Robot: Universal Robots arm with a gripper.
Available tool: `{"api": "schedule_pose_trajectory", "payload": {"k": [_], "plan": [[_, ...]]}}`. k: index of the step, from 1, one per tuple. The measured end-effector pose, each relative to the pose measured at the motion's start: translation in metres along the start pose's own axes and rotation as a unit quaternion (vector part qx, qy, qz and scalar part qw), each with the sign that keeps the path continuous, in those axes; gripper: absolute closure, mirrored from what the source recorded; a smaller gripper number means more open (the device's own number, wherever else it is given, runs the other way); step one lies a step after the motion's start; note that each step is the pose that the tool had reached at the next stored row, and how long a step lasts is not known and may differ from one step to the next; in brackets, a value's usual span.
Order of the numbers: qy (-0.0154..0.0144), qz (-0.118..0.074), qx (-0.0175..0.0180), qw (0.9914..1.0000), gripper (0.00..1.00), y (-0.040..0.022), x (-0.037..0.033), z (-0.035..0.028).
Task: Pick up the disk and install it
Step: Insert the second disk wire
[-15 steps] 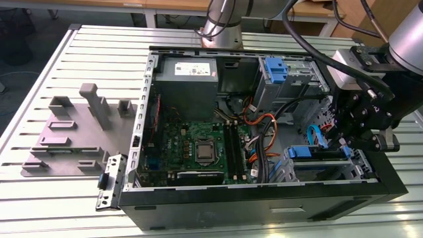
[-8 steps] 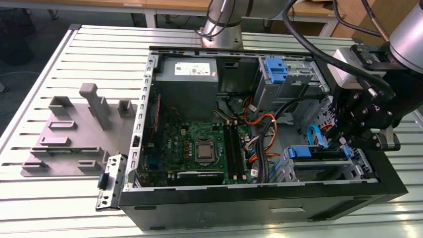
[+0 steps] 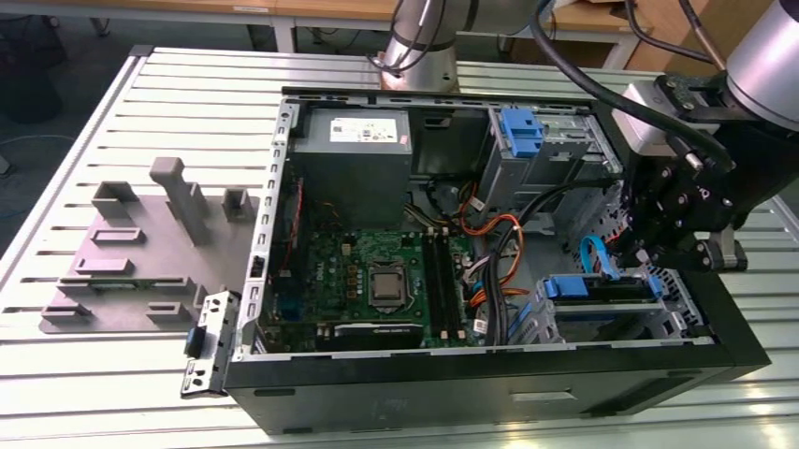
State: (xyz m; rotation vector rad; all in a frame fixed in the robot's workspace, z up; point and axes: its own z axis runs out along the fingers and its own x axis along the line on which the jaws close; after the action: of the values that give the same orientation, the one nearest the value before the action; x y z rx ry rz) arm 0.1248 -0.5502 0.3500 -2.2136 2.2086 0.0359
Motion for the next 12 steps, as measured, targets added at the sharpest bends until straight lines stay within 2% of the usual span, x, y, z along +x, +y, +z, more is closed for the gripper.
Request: {"api": "schedule_pose_trajectory", "payload": {"k": [5,12], "plan": [[0.0,0.0,0.0,1.0,0.76,-0.0014,-0.0077,0.002],[0.0,0.0,0.0,1.0,0.76,-0.0075,-0.0204,0.005]]}}
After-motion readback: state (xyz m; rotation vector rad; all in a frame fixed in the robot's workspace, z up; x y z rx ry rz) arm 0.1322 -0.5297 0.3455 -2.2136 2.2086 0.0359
